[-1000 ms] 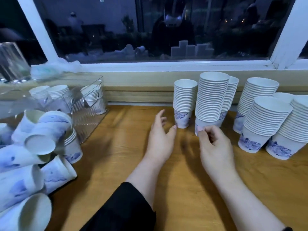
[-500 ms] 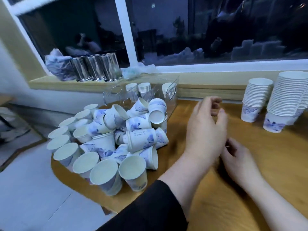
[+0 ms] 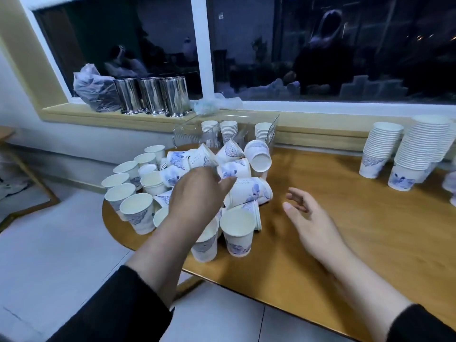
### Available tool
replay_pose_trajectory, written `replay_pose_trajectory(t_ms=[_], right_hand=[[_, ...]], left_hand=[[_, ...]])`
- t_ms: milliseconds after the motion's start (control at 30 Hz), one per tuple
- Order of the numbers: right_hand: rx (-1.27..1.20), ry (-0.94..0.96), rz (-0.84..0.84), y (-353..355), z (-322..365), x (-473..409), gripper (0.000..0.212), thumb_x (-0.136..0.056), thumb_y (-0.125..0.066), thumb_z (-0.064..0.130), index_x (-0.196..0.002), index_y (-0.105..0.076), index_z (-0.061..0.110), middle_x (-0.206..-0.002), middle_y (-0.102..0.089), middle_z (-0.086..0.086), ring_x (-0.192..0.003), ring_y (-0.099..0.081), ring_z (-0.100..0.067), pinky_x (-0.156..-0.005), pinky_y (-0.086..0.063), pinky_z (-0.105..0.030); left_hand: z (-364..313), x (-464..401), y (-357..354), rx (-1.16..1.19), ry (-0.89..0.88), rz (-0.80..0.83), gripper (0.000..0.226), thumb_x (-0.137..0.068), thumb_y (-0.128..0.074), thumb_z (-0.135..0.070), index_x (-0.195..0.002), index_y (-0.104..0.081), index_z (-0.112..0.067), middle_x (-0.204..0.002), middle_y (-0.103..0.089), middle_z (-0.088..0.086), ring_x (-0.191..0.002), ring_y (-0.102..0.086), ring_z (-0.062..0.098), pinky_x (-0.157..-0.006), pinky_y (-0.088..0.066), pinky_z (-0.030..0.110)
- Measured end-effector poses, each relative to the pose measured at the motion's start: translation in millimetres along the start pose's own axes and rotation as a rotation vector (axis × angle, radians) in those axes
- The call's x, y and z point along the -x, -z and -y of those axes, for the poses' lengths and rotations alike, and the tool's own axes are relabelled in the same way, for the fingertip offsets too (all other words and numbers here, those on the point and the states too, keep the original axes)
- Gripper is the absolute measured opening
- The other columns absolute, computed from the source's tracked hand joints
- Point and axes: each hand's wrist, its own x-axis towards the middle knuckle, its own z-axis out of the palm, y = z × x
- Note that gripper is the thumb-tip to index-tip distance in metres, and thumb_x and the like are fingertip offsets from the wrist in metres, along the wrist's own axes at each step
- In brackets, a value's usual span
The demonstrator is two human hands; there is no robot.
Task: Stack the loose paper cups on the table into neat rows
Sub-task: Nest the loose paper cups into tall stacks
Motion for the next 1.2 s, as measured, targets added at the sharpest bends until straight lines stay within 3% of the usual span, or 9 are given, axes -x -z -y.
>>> replay_pose_trajectory(t_ms=[100, 200, 367, 567, 667, 867, 967, 1067, 1200], right_hand=[[0.060, 0.006, 0.028, -10.3, 13.0, -10.7, 0.045, -0.098, -0.058, 0.023, -0.142, -0.050, 0.017, -0.132, -0.060, 0.006, -0.119, -0.056, -0.001, -0.091, -0.036, 0.000], [0.056, 0.009, 0.061, -21.7, 24.1, -19.7, 0.043, -0.100, -0.055, 0.018, -0.142, -0.048, 0.013, -0.132, -0.060, 0.001, -0.119, -0.056, -0.002, -0.088, -0.034, 0.004], [-0.007, 0.016, 0.037, -34.5, 34.1, -27.1, 0.039, -0.099, -0.055, 0.013, -0.139, -0.053, 0.013, -0.119, -0.067, 0.006, -0.108, -0.061, 0.007, -0.100, -0.046, -0.019], [-0.214, -0.003, -0.044, -36.5, 65.2, -22.4, 0.033, -0.099, -0.056, 0.011, -0.132, -0.058, 0.014, -0.108, -0.071, 0.000, -0.097, -0.066, -0.004, -0.094, -0.049, -0.027], [-0.193, 0.050, -0.006, -36.1, 81.8, -14.5, 0.030, -0.099, -0.057, 0.013, -0.127, -0.064, 0.015, -0.114, -0.070, 0.008, -0.102, -0.064, 0.003, -0.095, -0.050, -0.019], [0.121, 0.276, 0.033, -32.7, 77.7, 16.1, 0.016, -0.097, -0.059, 0.029, -0.111, -0.064, 0.024, -0.108, -0.063, 0.013, -0.103, -0.059, -0.003, -0.090, -0.045, -0.020], [0.479, 0.358, 0.232, -29.5, 53.8, 38.0, 0.030, -0.087, -0.058, 0.051, -0.108, -0.064, 0.031, -0.122, -0.052, 0.014, -0.118, -0.049, -0.011, -0.099, -0.040, -0.029], [0.630, 0.363, 0.270, -36.2, 36.1, 48.5, 0.024, -0.086, -0.066, 0.039, -0.105, -0.067, 0.025, -0.134, -0.052, 0.003, -0.126, -0.045, -0.024, -0.099, -0.044, -0.047], [0.552, 0.430, 0.069, -24.7, 36.9, 50.4, 0.022, -0.092, -0.056, 0.035, -0.095, -0.066, 0.015, -0.119, -0.062, 0.001, -0.106, -0.058, -0.026, -0.093, -0.044, -0.032]], left_hand=[[7.7, -11.5, -14.1, -0.035, 0.070, 0.183, 0.056, -0.086, -0.063, -0.063, -0.073, -0.055, -0.008, -0.073, -0.060, 0.014, -0.088, -0.066, 0.036, -0.061, -0.038, 0.033], [4.7, -18.4, -19.3, 0.026, 0.056, 0.290, 0.048, -0.088, -0.065, -0.054, -0.069, -0.060, -0.010, -0.081, -0.067, 0.018, -0.088, -0.069, 0.035, -0.069, -0.049, 0.033], [-0.8, -23.4, -25.1, 0.096, -0.022, 0.243, 0.039, -0.089, -0.065, -0.034, -0.061, -0.046, -0.016, -0.072, -0.058, 0.013, -0.087, -0.066, 0.037, -0.076, -0.053, 0.040], [-7.1, -24.8, -21.1, 0.392, -0.145, -0.051, 0.023, -0.092, -0.069, -0.035, -0.105, -0.072, -0.016, -0.132, -0.051, 0.012, -0.125, -0.048, 0.034, -0.105, -0.042, 0.049], [-12.1, -16.6, -11.0, 0.652, -0.177, -0.082, 0.019, -0.094, -0.070, -0.031, -0.101, -0.072, -0.013, -0.146, -0.043, 0.007, -0.135, -0.044, 0.023, -0.112, -0.038, 0.038], [-7.1, 2.8, 14.4, 0.862, -0.085, -0.157, 0.034, -0.073, -0.075, -0.056, -0.091, -0.054, -0.036, -0.098, -0.067, 0.009, -0.084, -0.065, 0.030, -0.072, -0.055, 0.056], [-0.3, 17.4, 28.4, 0.891, -0.128, -0.142, 0.049, -0.075, -0.085, -0.037, -0.108, -0.049, -0.037, -0.106, -0.069, 0.002, -0.089, -0.069, 0.022, -0.073, -0.059, 0.040], [2.9, 34.1, 35.0, 0.895, -0.148, -0.104, 0.059, -0.077, -0.086, -0.032, -0.120, -0.047, -0.040, -0.109, -0.068, -0.008, -0.093, -0.070, 0.017, -0.074, -0.060, 0.038], [2.6, 61.7, 36.9, 0.776, -0.228, -0.082, 0.065, -0.081, -0.082, -0.033, -0.128, -0.040, -0.047, -0.117, -0.062, -0.019, -0.101, -0.066, 0.013, -0.079, -0.059, 0.035]])
